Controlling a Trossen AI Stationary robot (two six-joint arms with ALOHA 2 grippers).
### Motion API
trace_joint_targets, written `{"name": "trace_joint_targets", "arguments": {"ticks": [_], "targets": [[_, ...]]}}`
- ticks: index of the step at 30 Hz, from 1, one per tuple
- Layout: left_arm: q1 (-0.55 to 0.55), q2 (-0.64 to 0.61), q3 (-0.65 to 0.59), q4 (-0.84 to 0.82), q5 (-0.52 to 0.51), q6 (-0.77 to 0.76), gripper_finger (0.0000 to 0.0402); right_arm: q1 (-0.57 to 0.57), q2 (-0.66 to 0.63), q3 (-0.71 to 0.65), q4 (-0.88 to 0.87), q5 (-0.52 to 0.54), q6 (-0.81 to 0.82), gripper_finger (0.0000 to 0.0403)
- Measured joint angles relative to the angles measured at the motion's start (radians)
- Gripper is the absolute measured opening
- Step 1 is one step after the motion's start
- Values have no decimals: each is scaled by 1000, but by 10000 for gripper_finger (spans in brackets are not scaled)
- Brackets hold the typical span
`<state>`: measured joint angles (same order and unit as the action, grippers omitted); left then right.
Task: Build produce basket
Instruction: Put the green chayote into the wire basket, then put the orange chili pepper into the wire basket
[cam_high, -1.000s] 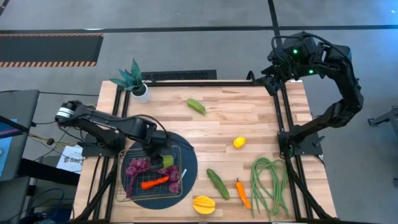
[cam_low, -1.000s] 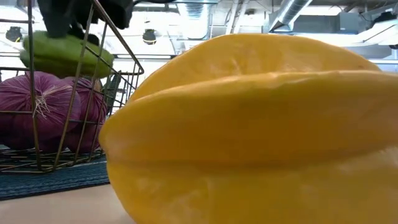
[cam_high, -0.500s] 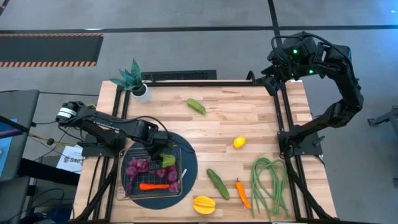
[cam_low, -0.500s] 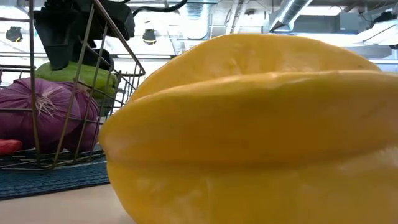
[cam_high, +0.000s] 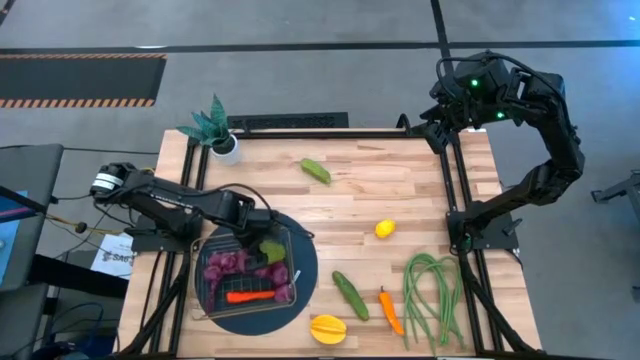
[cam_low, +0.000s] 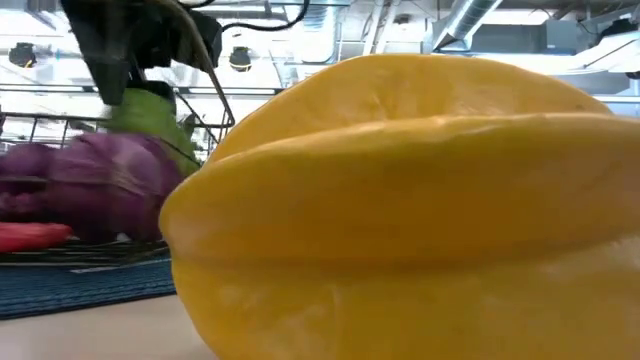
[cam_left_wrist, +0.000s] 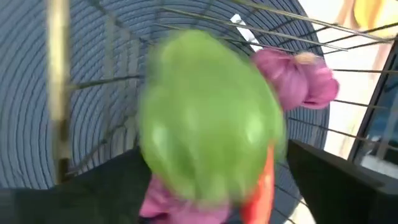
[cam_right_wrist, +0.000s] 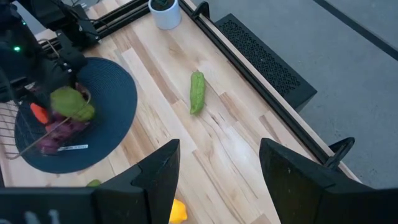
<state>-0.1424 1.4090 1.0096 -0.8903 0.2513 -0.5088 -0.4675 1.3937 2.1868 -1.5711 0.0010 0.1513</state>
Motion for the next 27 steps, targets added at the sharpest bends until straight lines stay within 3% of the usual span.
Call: {"name": "trace_joint_targets", "arguments": {"ticks": [8, 15, 18, 24, 27], "targets": [[51, 0, 28, 34, 68, -16, 382, 0, 0, 0, 0, 0, 0, 240], [70, 0, 193, 22, 2, 83, 373, 0, 0, 0, 0, 0, -2, 240], [79, 0, 296, -24, -166, 154, 371, 0, 1, 0, 0, 0, -2, 240], [119, -1, 454, -89, -672, 258, 370, 0, 25, -12, 2, -12, 41, 240], [167, -2, 494, -92, -812, 265, 370, 13, 11, -79, 3, -28, 95, 239]]}}
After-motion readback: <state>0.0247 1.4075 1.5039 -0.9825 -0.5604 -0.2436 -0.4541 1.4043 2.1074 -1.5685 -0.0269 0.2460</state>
